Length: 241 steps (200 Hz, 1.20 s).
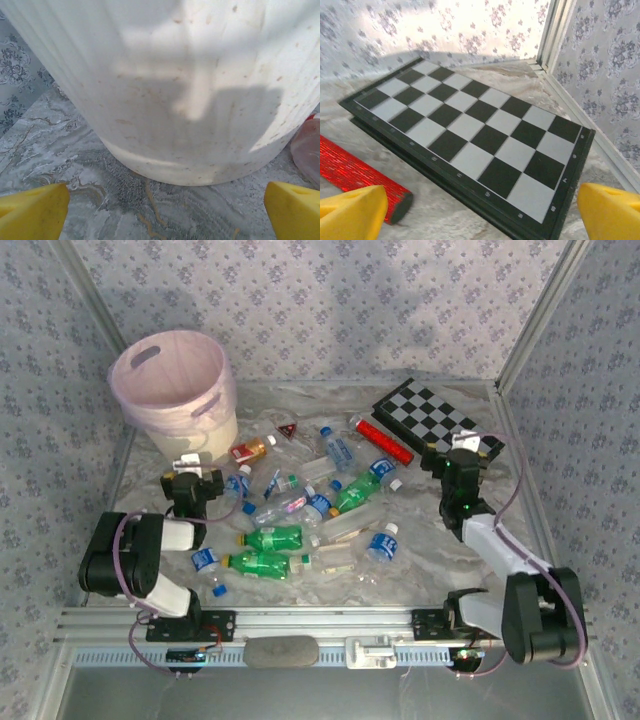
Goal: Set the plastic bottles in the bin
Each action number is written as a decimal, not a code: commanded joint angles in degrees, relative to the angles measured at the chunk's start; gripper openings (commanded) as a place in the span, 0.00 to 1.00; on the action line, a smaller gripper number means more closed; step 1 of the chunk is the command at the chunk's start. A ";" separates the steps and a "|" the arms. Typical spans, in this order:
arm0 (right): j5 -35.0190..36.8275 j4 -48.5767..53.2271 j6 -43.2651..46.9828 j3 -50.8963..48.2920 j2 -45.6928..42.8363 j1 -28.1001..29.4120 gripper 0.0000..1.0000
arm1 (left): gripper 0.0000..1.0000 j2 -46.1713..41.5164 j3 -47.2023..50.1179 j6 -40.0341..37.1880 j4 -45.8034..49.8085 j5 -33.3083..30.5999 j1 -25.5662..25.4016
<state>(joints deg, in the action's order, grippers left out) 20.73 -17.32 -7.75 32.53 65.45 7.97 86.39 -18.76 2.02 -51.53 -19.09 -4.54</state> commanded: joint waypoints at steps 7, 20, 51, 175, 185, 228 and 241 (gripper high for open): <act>-2.91 22.07 -11.68 6.41 -4.32 3.32 0.99 | 1.00 -7.68 -0.48 -1.96 2.70 -3.94 -1.67; -4.66 27.81 -15.34 8.71 -4.59 5.64 0.99 | 1.00 -13.77 -5.03 -0.05 17.18 -2.64 -1.79; -7.28 39.90 -23.32 13.66 -2.49 11.70 0.99 | 1.00 -20.29 -11.55 10.57 31.87 1.98 -2.99; -21.26 55.50 -53.85 3.74 -7.09 27.86 0.98 | 1.00 -26.69 -12.30 37.08 42.38 2.49 -24.88; -21.59 54.97 -54.51 2.59 -7.75 27.77 0.98 | 1.00 -24.59 -13.95 36.53 42.39 1.89 -26.01; -23.64 48.65 -56.29 -2.21 -7.50 27.39 0.93 | 1.00 -16.99 -19.46 36.83 40.97 2.48 -27.89; -24.45 46.86 -56.24 -3.27 -6.72 27.13 0.92 | 1.00 -15.74 -20.57 36.74 41.05 2.74 -28.50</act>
<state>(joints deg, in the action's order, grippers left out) -1.45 33.36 -61.54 31.35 58.00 35.40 68.77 -36.01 38.06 -9.23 -15.88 -32.08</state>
